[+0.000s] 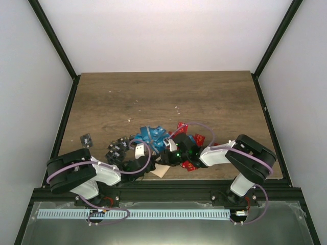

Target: Put the credit cards into the card holder

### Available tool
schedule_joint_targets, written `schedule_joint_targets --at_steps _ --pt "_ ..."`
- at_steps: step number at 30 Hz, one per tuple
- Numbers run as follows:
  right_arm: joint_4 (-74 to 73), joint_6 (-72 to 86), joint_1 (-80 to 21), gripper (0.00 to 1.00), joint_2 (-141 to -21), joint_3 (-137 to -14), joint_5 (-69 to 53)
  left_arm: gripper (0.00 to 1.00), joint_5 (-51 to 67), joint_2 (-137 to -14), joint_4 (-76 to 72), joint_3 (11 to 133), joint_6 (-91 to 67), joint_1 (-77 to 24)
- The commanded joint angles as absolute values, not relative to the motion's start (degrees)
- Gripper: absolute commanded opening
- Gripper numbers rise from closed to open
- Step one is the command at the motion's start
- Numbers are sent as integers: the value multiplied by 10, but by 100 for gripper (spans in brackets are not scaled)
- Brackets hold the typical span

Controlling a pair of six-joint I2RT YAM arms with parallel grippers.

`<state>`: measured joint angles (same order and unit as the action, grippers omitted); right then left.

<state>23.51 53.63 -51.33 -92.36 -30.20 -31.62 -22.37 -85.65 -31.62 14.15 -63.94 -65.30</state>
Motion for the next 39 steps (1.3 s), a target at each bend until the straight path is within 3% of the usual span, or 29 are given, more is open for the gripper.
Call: schedule_joint_targets --at_steps 1,9,18,27,33,39 --pt "195 513 -513 51 -946 -309 -290 4 -187 -855 -337 107 -653 -655" --pt "139 481 -505 51 -935 -331 -245 4 -201 -786 -356 47 -676 -667" --pt "177 474 -505 51 -974 -345 -265 4 -188 -786 -407 35 -647 -684" --pt "198 444 -504 50 -982 -345 -308 25 -175 -713 -411 -1 -594 -688" --pt "200 410 -505 50 -977 -335 -322 40 -225 -530 -224 -1 -596 -687" --pt "216 394 -500 50 -977 -330 -342 45 -275 -300 4 17 -591 -662"
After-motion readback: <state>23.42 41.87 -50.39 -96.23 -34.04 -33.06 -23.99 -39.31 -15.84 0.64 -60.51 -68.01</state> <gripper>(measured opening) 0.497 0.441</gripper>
